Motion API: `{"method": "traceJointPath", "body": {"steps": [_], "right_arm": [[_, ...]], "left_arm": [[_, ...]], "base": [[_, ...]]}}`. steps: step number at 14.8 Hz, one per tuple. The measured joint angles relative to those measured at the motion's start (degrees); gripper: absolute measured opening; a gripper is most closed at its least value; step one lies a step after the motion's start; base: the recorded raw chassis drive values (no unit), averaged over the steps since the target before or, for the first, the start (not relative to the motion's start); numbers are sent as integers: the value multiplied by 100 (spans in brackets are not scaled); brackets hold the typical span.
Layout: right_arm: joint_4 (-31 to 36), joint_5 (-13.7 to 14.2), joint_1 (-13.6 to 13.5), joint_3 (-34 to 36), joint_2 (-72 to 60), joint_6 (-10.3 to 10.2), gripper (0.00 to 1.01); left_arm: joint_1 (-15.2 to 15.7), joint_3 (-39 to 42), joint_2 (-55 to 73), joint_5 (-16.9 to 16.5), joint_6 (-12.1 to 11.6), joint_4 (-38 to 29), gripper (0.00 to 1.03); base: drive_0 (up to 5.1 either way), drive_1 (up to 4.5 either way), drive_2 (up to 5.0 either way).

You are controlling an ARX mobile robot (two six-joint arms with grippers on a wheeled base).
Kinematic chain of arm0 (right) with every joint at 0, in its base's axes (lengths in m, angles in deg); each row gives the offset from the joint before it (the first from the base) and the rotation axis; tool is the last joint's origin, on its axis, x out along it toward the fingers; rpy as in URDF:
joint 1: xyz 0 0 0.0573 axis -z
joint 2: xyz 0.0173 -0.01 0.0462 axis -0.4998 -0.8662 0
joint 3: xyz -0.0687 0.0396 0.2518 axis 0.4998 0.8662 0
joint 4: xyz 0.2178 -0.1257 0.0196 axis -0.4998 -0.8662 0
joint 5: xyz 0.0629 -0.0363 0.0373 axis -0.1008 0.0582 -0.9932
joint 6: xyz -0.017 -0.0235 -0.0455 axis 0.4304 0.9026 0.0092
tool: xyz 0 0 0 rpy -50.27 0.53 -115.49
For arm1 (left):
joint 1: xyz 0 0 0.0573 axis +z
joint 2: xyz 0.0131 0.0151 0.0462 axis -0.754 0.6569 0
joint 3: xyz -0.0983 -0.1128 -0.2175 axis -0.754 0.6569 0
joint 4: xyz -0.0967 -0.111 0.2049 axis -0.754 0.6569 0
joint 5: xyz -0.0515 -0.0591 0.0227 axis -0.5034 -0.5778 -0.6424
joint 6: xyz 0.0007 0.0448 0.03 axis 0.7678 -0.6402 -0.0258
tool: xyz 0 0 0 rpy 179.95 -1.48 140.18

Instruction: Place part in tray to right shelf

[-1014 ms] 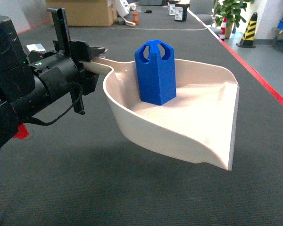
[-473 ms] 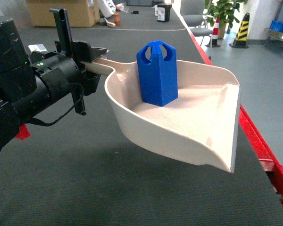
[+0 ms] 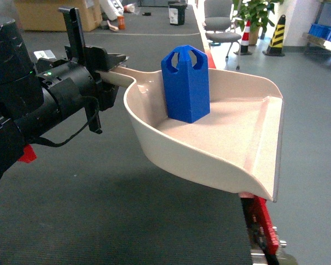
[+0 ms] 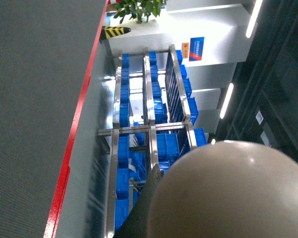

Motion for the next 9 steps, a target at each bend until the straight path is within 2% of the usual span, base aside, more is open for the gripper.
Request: {"method": "traceJointPath", "body": {"steps": [9], "right_arm": [[9, -2, 0, 2, 4, 0, 98]], "left_arm": [[11, 2, 0, -4, 0, 4, 12]], "base": [[500, -245, -245]]}}
